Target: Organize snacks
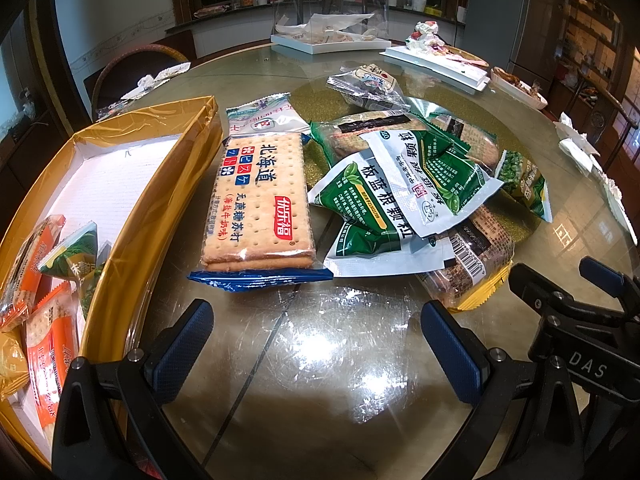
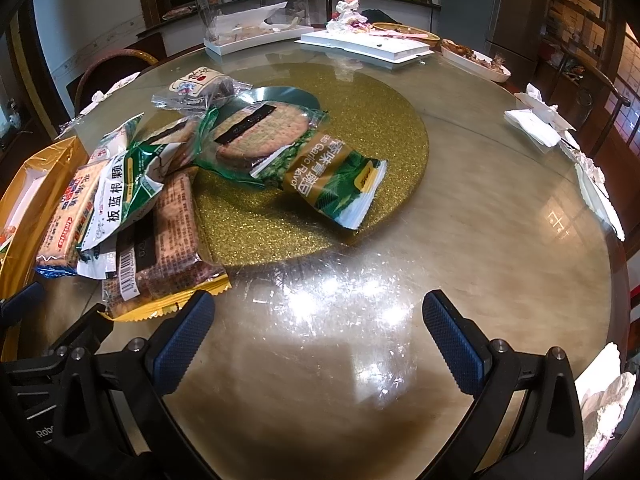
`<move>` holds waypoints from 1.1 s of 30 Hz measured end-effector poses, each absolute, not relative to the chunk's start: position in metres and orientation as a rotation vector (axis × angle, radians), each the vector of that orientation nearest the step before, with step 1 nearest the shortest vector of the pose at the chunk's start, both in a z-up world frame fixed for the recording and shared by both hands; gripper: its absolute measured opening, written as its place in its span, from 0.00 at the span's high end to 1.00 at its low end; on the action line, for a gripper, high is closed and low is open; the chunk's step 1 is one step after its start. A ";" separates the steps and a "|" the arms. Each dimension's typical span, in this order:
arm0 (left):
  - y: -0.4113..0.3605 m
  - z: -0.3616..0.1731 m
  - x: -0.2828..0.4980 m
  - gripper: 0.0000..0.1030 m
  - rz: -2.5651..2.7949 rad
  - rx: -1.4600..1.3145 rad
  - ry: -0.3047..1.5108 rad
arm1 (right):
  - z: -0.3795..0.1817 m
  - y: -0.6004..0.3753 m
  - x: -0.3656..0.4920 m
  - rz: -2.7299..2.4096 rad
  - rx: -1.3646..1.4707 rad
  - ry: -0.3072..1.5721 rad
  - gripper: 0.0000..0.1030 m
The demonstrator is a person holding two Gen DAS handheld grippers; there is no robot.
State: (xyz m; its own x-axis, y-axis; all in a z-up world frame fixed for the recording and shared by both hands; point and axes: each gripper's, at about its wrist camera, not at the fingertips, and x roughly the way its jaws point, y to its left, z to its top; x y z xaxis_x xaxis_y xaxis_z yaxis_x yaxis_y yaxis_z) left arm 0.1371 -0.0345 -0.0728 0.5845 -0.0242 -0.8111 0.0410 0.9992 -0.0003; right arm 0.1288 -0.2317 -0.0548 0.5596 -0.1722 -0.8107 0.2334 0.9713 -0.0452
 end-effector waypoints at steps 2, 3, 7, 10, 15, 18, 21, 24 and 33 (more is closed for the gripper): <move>-0.036 -0.073 0.137 0.00 0.001 0.000 0.946 | -0.053 -0.235 0.125 -0.240 0.095 0.934 0.01; -0.037 -0.073 0.137 0.00 0.017 -0.004 0.945 | -0.047 -0.241 0.119 -0.232 0.131 0.894 0.02; -0.036 -0.071 0.137 0.00 -0.065 0.041 1.026 | -0.029 -0.249 0.104 -0.168 0.189 0.792 0.02; -0.030 -0.060 0.120 0.02 -0.050 -0.005 1.014 | -0.024 -0.249 0.111 -0.017 0.234 0.789 0.02; -0.024 -0.024 0.085 0.01 -0.146 -0.040 0.849 | -0.014 -0.252 0.132 0.053 0.268 0.772 0.02; -0.021 -0.013 0.101 0.01 -0.198 -0.089 0.855 | -0.008 -0.253 0.155 -0.028 0.202 0.797 0.03; -0.024 -0.017 0.128 0.02 -0.213 -0.089 0.885 | -0.011 -0.262 0.181 -0.098 0.170 0.826 0.11; -0.029 -0.018 0.149 0.02 -0.256 -0.118 0.931 | -0.020 -0.264 0.201 -0.081 0.152 0.879 0.16; -0.065 -0.024 0.204 0.03 -0.225 -0.074 1.017 | -0.041 -0.266 0.176 -0.097 0.193 0.940 0.33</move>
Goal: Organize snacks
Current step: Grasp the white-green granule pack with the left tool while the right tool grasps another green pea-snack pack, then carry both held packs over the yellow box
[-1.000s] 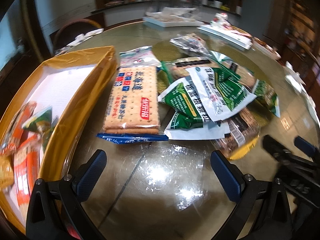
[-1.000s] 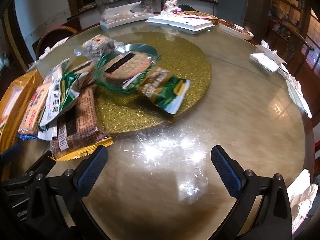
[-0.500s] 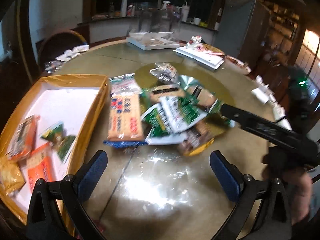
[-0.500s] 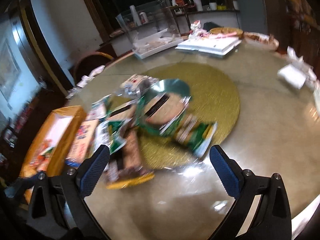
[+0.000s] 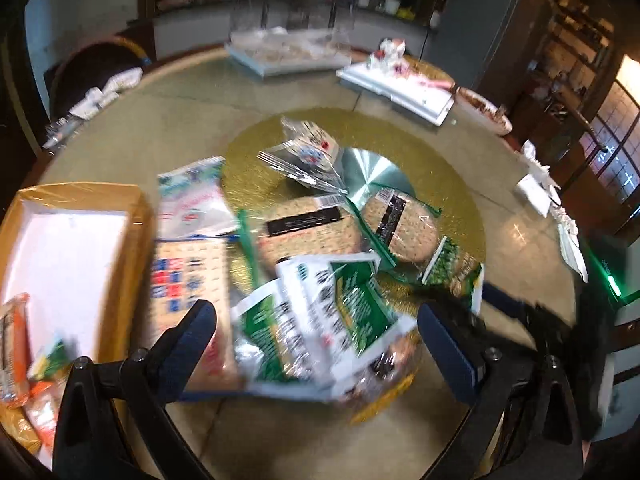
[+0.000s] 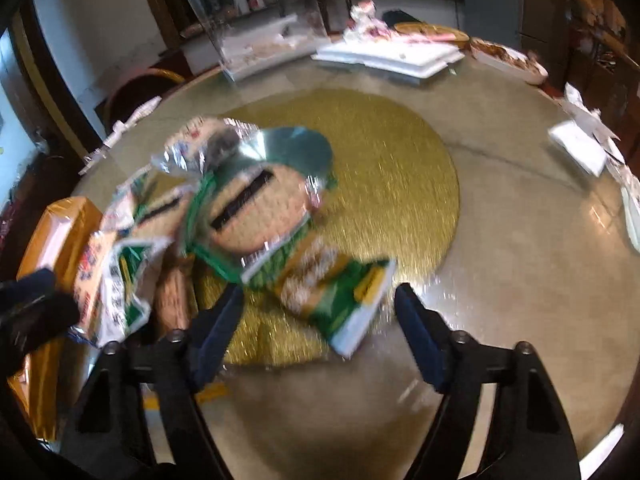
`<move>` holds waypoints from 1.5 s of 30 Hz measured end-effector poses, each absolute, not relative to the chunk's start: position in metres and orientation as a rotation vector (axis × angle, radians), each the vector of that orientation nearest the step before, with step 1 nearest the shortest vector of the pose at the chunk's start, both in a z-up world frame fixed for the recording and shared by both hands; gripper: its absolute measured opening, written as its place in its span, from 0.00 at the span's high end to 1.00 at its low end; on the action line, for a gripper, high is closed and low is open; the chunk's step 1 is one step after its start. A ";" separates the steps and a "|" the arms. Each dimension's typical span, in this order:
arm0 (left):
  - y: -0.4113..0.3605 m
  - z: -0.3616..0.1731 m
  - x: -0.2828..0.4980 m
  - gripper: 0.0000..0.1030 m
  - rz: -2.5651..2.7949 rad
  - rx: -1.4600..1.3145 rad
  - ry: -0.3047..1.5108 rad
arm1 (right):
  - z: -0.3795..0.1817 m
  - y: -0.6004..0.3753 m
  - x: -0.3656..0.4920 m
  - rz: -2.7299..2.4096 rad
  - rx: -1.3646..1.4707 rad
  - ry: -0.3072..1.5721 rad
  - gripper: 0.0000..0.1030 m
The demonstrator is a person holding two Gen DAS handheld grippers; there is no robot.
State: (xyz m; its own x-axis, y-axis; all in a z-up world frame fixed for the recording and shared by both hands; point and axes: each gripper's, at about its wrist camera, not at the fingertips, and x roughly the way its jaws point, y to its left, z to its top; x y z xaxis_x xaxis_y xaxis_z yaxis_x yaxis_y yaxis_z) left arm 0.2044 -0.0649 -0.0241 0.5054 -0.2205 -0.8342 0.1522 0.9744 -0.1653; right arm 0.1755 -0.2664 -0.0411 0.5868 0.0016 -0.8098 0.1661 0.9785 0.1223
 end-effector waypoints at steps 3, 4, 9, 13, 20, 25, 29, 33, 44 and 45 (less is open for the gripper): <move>-0.077 -0.034 0.219 0.15 -0.197 -0.053 1.038 | -0.041 -0.259 0.170 -0.114 0.197 0.939 0.38; -0.080 -0.036 0.222 0.26 -0.198 -0.059 1.049 | -0.042 -0.257 0.167 -0.121 0.188 0.938 0.39; -0.084 -0.040 0.218 0.43 -0.213 -0.020 1.031 | -0.037 -0.255 0.153 -0.073 0.208 0.931 0.42; -0.068 -0.028 0.203 0.48 -0.288 -0.096 0.991 | -0.022 -0.267 0.151 -0.060 0.263 0.864 0.25; -0.043 -0.012 0.169 0.59 -0.378 -0.214 0.956 | -0.034 -0.276 0.193 -0.054 0.214 0.914 0.23; -0.030 -0.016 0.157 0.62 -0.402 -0.276 0.966 | -0.040 -0.264 0.184 -0.045 0.181 0.924 0.34; -0.027 -0.016 0.141 0.64 -0.430 -0.291 0.964 | -0.043 -0.255 0.171 -0.047 0.148 0.936 0.43; -0.023 -0.015 0.126 0.65 -0.447 -0.311 0.954 | -0.044 -0.240 0.154 -0.037 0.115 0.936 0.45; -0.002 -0.013 0.082 0.65 -0.457 -0.338 0.918 | -0.022 -0.220 0.093 0.032 0.198 0.830 0.50; 0.003 -0.010 0.079 0.65 -0.456 -0.345 0.913 | -0.015 -0.214 0.084 0.049 0.201 0.806 0.50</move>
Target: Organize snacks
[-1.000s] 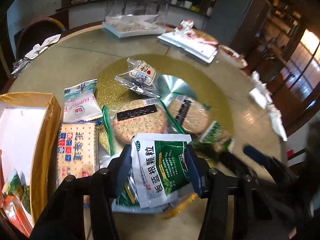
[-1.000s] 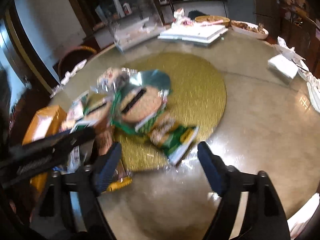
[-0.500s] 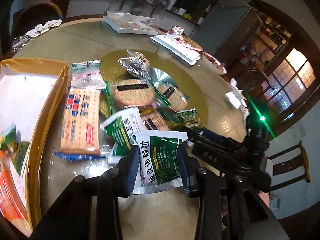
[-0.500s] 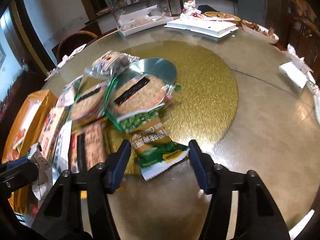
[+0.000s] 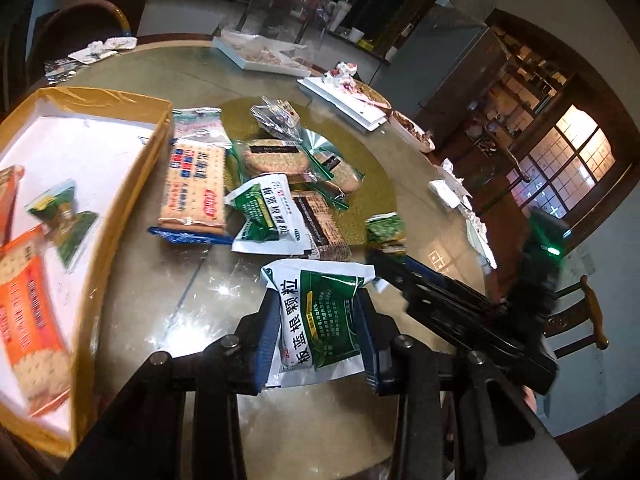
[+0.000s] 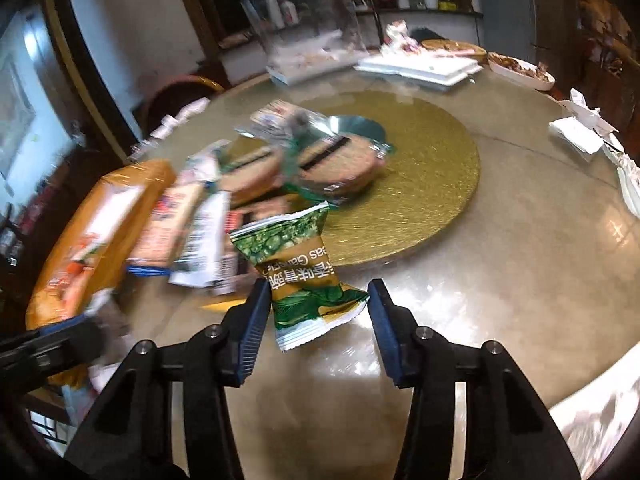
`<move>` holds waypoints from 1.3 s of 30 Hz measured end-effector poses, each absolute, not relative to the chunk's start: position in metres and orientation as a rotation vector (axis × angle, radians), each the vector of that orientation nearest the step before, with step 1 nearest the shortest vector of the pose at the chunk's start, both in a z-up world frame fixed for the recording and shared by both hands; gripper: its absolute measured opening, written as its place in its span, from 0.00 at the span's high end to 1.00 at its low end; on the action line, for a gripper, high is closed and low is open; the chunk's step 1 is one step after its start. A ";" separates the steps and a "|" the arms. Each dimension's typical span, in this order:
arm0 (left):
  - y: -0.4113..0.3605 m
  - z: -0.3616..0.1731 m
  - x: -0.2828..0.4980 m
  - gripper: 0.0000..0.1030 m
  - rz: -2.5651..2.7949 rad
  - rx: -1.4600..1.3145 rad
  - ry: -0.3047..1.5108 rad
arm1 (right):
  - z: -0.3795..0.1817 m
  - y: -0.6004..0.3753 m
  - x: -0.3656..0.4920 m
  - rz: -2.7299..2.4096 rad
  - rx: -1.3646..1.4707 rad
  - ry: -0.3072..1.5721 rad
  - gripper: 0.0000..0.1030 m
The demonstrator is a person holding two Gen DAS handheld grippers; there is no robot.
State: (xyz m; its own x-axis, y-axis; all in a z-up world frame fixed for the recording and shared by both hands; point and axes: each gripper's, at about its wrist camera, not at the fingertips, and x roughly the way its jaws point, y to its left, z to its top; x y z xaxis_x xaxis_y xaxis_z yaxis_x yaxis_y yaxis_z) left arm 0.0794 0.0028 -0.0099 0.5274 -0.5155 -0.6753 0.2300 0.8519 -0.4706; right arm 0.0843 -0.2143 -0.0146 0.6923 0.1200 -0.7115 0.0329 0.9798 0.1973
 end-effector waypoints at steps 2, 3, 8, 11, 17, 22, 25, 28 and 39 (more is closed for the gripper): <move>0.010 -0.003 0.072 0.65 -0.457 -0.359 0.893 | -0.002 -0.203 0.075 0.098 0.210 0.774 0.50; 0.017 0.004 0.068 0.65 -0.446 -0.370 0.883 | 0.007 -0.193 0.069 0.140 0.210 0.756 0.50; 0.044 0.029 0.053 0.65 -0.386 -0.361 0.841 | 0.032 -0.149 0.064 0.262 0.187 0.715 0.50; 0.067 0.037 0.048 0.65 -0.340 -0.367 0.824 | 0.037 -0.117 0.077 0.339 0.170 0.720 0.50; 0.123 0.046 0.052 0.65 -0.249 -0.409 0.780 | 0.036 -0.059 0.118 0.434 0.139 0.753 0.50; 0.164 0.053 0.080 0.65 -0.176 -0.424 0.753 | 0.027 -0.020 0.159 0.459 0.117 0.791 0.50; 0.186 0.045 0.105 0.65 -0.171 -0.440 0.760 | 0.014 0.001 0.191 0.441 0.118 0.825 0.50; 0.197 0.029 0.135 0.65 -0.158 -0.432 0.799 | 0.000 0.012 0.211 0.402 0.096 0.850 0.50; 0.206 -0.018 0.200 0.65 -0.116 -0.384 0.972 | -0.038 0.032 0.239 0.283 -0.014 0.911 0.49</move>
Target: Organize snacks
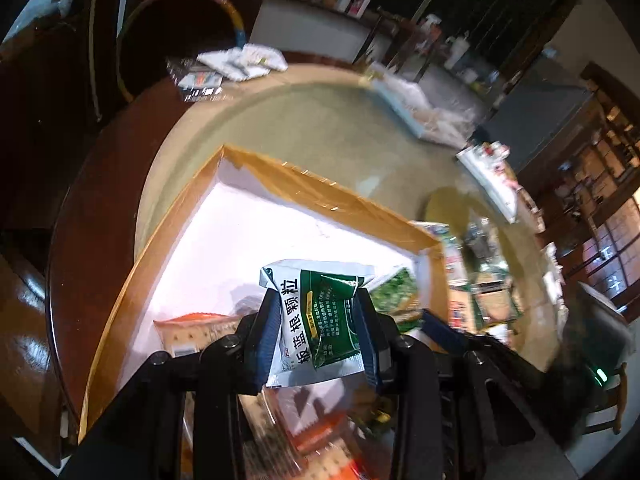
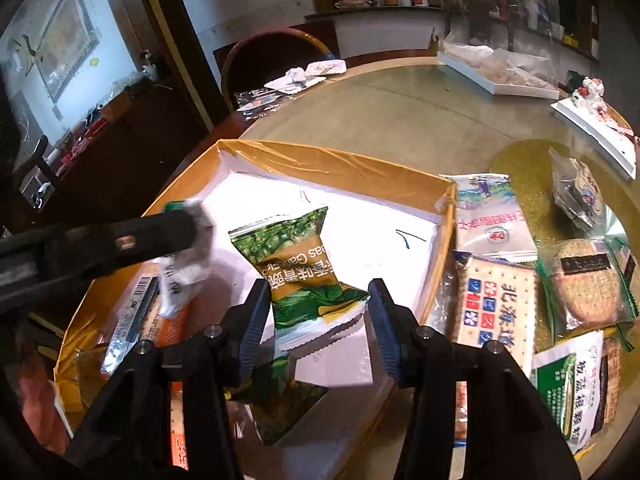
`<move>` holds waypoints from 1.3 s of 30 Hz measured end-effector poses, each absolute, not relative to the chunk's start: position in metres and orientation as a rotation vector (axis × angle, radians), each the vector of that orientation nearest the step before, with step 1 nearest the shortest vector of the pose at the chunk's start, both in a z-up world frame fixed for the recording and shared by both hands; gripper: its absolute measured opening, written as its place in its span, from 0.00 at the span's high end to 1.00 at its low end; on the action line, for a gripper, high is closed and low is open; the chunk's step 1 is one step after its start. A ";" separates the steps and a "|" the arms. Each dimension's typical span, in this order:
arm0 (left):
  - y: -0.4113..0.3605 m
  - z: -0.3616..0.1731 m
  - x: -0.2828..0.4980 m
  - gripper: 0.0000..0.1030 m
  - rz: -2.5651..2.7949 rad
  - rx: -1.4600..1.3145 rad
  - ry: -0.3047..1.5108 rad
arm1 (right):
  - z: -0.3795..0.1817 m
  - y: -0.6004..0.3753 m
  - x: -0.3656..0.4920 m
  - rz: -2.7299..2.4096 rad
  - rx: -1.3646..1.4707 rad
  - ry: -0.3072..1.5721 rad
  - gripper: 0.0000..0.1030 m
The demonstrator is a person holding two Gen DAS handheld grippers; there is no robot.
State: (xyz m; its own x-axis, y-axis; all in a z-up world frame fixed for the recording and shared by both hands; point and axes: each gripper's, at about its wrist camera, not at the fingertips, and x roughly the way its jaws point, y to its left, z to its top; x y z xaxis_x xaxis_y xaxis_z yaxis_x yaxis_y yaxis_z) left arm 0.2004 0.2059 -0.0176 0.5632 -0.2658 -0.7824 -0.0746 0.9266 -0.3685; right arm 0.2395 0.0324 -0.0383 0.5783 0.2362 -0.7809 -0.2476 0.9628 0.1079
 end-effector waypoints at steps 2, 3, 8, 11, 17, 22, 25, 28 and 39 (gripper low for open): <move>0.206 -0.024 0.208 0.65 -0.117 -0.384 1.012 | -0.039 0.035 0.239 0.272 -0.039 0.908 0.48; 0.207 -0.027 0.210 0.65 -0.103 -0.390 1.025 | -0.039 0.035 0.238 0.266 -0.043 0.904 0.47; 0.210 -0.033 0.216 0.46 -0.067 -0.399 1.056 | -0.031 0.028 0.233 0.302 0.021 0.890 0.40; 0.206 -0.021 0.203 0.35 -0.055 -0.377 1.007 | -0.010 0.008 0.209 0.324 0.089 0.817 0.28; 0.178 0.019 0.145 0.21 -0.035 -0.314 0.832 | 0.027 -0.054 0.141 0.346 0.264 0.611 0.18; 0.143 0.033 0.099 0.21 -0.079 -0.344 0.778 | 0.030 -0.128 0.101 0.386 0.523 0.561 0.18; 0.119 0.039 0.083 0.21 -0.102 -0.363 0.768 | 0.022 -0.156 0.089 0.399 0.622 0.557 0.17; 0.092 0.041 0.074 0.21 -0.125 -0.347 0.770 | 0.015 -0.186 0.076 0.345 0.684 0.530 0.17; 0.035 0.034 0.060 0.21 -0.139 -0.256 0.811 | 0.012 -0.229 0.056 0.265 0.704 0.589 0.17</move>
State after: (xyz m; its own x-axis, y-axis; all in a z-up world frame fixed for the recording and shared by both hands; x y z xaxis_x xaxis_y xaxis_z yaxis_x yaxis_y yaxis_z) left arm 0.0599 0.0345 0.0339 0.6816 -0.2199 -0.6979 0.0250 0.9602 -0.2782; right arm 0.0561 -0.2287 0.0116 0.8069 0.4184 -0.4170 -0.0342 0.7378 0.6741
